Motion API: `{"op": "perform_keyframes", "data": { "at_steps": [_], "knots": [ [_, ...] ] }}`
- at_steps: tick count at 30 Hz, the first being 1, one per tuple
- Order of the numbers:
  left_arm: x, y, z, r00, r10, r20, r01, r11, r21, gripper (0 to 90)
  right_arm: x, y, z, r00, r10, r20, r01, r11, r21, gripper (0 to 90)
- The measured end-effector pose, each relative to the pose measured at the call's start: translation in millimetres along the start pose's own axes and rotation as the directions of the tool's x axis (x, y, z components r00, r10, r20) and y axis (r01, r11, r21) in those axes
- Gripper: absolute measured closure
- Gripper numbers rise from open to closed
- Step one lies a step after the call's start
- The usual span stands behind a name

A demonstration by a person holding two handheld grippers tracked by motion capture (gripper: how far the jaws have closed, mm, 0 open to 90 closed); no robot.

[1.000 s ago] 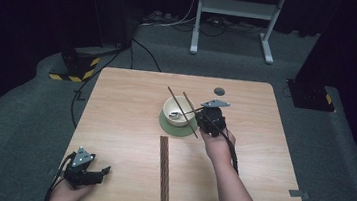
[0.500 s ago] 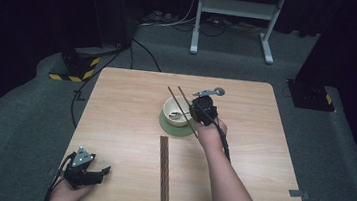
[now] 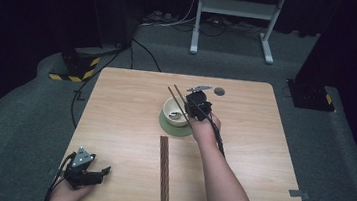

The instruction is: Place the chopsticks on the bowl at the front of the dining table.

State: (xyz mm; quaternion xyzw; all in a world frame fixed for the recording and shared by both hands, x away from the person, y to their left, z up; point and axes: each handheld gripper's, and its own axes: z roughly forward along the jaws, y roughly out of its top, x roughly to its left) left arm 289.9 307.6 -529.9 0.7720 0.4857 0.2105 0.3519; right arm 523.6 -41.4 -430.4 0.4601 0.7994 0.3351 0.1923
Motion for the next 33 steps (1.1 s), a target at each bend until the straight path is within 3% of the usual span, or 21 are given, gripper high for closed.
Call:
{"op": "perform_keyframes", "data": {
  "at_steps": [13,33],
  "knots": [
    [-0.1,0.1,-0.1,1.0000,-0.001,0.001,0.001,1.0000,0.001,22.2,1.7,3.1,17.5,0.9997,0.021,-0.008,-0.021,1.000,0.024,84.8],
    [-0.1,-0.2,-0.4,1.0000,0.006,0.002,-0.006,1.0000,0.000,22.3,6.8,8.4,26.4,0.9996,0.022,-0.015,-0.021,0.999,0.040,84.5]
  ]
}}
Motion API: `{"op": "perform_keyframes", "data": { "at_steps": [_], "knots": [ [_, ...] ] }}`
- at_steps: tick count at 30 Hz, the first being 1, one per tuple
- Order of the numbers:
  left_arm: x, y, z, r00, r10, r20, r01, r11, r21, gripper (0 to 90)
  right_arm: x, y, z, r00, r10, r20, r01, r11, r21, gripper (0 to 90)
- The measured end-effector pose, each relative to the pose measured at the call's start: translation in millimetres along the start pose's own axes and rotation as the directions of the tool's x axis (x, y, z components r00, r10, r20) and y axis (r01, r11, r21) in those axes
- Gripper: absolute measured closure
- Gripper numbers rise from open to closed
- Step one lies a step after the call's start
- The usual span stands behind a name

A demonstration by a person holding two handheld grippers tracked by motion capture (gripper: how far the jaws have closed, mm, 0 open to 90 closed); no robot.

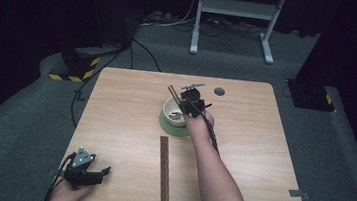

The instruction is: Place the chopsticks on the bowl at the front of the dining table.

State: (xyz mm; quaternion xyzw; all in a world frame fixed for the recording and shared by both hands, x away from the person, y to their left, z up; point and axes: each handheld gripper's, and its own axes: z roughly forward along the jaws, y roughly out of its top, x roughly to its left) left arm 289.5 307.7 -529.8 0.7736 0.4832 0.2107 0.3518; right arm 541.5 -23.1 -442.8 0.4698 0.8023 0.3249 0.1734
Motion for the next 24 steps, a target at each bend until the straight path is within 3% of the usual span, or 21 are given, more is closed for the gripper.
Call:
{"op": "perform_keyframes", "data": {
  "at_steps": [9,13,18,24],
  "knots": [
    [0.0,0.0,-0.2,1.0000,-0.001,0.003,0.001,1.0000,0.001,22.3,-0.2,1.0,-1.9,1.0000,0.000,0.002,0.000,1.000,-0.013,80.6],
    [0.2,0.0,-0.1,1.0000,0.002,0.002,-0.002,1.0000,0.001,22.3,-0.3,2.9,-8.5,1.0000,-0.004,0.005,0.004,0.999,-0.041,67.1],
    [0.1,0.0,-0.1,1.0000,0.002,0.002,-0.002,1.0000,0.001,22.3,7.7,2.7,-12.0,0.9980,-0.063,0.003,0.063,0.997,-0.035,51.3],
    [0.2,0.0,-0.1,1.0000,0.002,0.002,-0.002,1.0000,0.001,22.3,11.8,-0.1,-5.6,0.9946,-0.104,0.012,0.104,0.995,0.003,49.5]
  ]
}}
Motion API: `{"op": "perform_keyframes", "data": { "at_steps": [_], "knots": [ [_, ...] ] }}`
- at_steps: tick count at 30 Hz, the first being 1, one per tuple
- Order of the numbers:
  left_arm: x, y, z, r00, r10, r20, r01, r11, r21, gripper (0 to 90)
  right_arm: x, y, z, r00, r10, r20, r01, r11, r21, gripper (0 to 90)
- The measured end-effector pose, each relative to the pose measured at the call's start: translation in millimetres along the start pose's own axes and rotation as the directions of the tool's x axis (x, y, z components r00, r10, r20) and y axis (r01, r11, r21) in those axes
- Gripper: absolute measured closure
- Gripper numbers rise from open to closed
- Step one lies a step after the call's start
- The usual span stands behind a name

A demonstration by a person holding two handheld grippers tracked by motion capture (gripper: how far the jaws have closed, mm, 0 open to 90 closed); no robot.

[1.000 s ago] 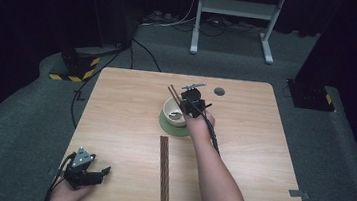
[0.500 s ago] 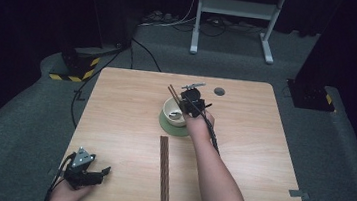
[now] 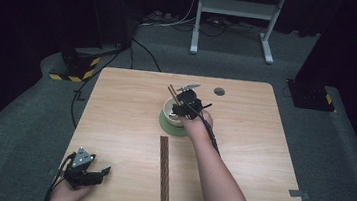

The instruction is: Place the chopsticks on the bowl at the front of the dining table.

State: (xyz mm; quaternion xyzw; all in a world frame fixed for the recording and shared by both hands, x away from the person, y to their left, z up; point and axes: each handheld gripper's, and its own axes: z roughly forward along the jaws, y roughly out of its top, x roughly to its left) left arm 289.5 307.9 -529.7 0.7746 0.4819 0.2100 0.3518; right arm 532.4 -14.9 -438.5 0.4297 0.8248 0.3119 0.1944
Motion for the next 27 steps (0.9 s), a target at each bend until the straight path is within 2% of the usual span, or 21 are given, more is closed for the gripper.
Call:
{"op": "perform_keyframes", "data": {
  "at_steps": [2,6,10,14,19,20,23,27],
  "knots": [
    [-0.2,0.0,0.1,1.0000,-0.003,0.000,0.003,1.0000,-0.001,22.3,-0.4,-0.5,1.8,1.0000,0.006,0.002,-0.006,1.000,0.007,51.6],
    [-0.1,0.0,0.0,1.0000,-0.001,0.000,0.001,1.0000,-0.001,22.3,-1.0,-1.9,2.8,0.9998,0.017,0.007,-0.017,1.000,0.017,65.4],
    [-0.1,-0.1,0.0,1.0000,-0.001,0.000,0.001,1.0000,0.000,22.3,-0.7,-2.4,5.5,0.9999,0.010,0.010,-0.010,0.999,0.032,68.4],
    [-0.2,-0.1,0.0,1.0000,-0.001,0.000,0.001,1.0000,-0.001,22.3,0.1,-3.6,8.4,0.9998,-0.002,0.017,0.001,0.999,0.049,76.7],
    [-0.2,-0.1,0.0,1.0000,-0.001,0.000,0.001,1.0000,-0.001,22.3,4.8,-4.2,7.7,0.9998,-0.016,0.011,0.015,0.998,0.056,78.2],
    [-0.2,-0.1,0.0,1.0000,-0.001,0.000,0.001,1.0000,0.000,22.4,5.2,-4.2,7.5,0.9993,-0.034,0.012,0.034,0.998,0.056,78.2],
    [-0.1,-0.1,0.0,1.0000,-0.001,0.000,0.001,1.0000,-0.001,22.3,7.2,-5.2,5.9,0.9987,-0.051,0.005,0.050,0.997,0.057,78.2],
    [-0.5,-0.2,-0.2,1.0000,-0.002,-0.001,0.002,1.0000,0.000,22.4,8.1,-8.2,4.6,0.9987,-0.049,-0.012,0.050,0.997,0.050,78.1]
  ]
}}
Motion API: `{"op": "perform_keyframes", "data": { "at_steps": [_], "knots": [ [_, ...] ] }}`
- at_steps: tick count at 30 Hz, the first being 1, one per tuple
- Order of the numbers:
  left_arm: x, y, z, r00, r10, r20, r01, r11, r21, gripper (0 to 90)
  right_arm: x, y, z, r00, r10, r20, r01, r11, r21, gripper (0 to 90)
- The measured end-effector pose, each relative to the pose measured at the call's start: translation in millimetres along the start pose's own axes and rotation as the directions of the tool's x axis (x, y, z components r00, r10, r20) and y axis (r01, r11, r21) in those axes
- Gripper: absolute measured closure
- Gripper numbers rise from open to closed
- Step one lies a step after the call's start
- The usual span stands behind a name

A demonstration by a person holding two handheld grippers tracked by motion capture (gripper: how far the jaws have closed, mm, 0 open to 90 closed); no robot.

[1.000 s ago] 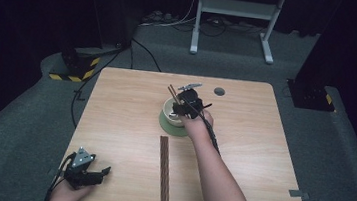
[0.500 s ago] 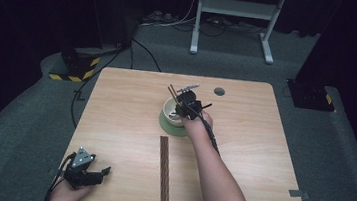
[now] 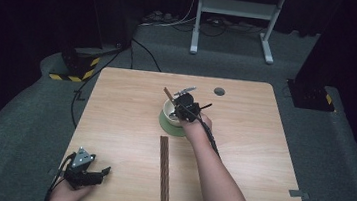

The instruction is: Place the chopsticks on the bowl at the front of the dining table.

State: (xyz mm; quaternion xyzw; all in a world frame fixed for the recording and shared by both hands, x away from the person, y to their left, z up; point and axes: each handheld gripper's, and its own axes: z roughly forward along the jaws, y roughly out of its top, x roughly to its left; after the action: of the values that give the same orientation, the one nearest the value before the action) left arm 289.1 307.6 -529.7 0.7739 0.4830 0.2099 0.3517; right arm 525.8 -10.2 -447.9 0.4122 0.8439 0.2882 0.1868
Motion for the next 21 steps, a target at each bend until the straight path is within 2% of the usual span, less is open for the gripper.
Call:
{"op": "perform_keyframes", "data": {
  "at_steps": [2,5,7,8,10,12,16,18,20,21],
  "knots": [
    [-0.1,-0.1,-0.1,1.0000,0.001,0.001,-0.001,1.0000,-0.001,22.4,-0.4,-1.2,-0.2,1.0000,0.004,-0.006,-0.004,1.000,-0.007,77.2],
    [0.2,-0.1,-0.2,1.0000,0.004,0.000,-0.004,1.0000,0.000,22.4,-2.2,-2.4,-4.5,0.9995,0.015,-0.029,-0.016,0.999,-0.034,65.7],
    [0.0,-0.3,0.1,1.0000,0.001,0.001,-0.001,1.0000,-0.002,22.4,-3.9,-4.4,-14.6,0.9986,0.026,-0.045,-0.030,0.997,-0.077,62.6],
    [0.0,-0.3,0.0,1.0000,0.001,0.001,-0.001,1.0000,-0.002,22.4,-3.3,-6.3,-21.2,0.9986,0.036,-0.039,-0.040,0.994,-0.100,61.5],
    [0.2,-0.1,-0.2,1.0000,0.004,0.001,-0.004,1.0000,0.000,22.4,-3.7,-13.5,-36.4,0.9979,0.028,-0.059,-0.035,0.990,-0.136,60.3],
    [0.5,0.0,-0.4,1.0000,0.009,0.003,-0.009,1.0000,0.002,22.5,-2.5,-25.2,-51.2,0.9985,0.012,-0.053,-0.021,0.984,-0.176,60.1],
    [-0.7,-0.4,-0.6,1.0000,-0.006,-0.008,0.006,1.0000,-0.004,23.6,2.9,-57.8,-71.9,0.9963,-0.007,-0.085,-0.013,0.973,-0.231,68.6],
    [-1.2,-0.7,-0.8,0.9998,-0.014,-0.013,0.014,0.9999,-0.005,24.4,8.0,-74.8,-75.2,0.9955,-0.016,-0.093,-0.007,0.972,-0.236,74.5],
    [-1.4,-0.8,-1.5,0.9995,-0.020,-0.026,0.019,0.9998,-0.006,26.7,12.5,-90.1,-75.6,0.9936,-0.018,-0.112,-0.010,0.971,-0.240,78.1],
    [-1.2,-1.0,-1.4,0.9994,-0.022,-0.029,0.021,0.9996,-0.016,28.1,14.1,-96.9,-74.9,0.9938,-0.029,-0.107,0.002,0.970,-0.243,78.8]
  ]
}}
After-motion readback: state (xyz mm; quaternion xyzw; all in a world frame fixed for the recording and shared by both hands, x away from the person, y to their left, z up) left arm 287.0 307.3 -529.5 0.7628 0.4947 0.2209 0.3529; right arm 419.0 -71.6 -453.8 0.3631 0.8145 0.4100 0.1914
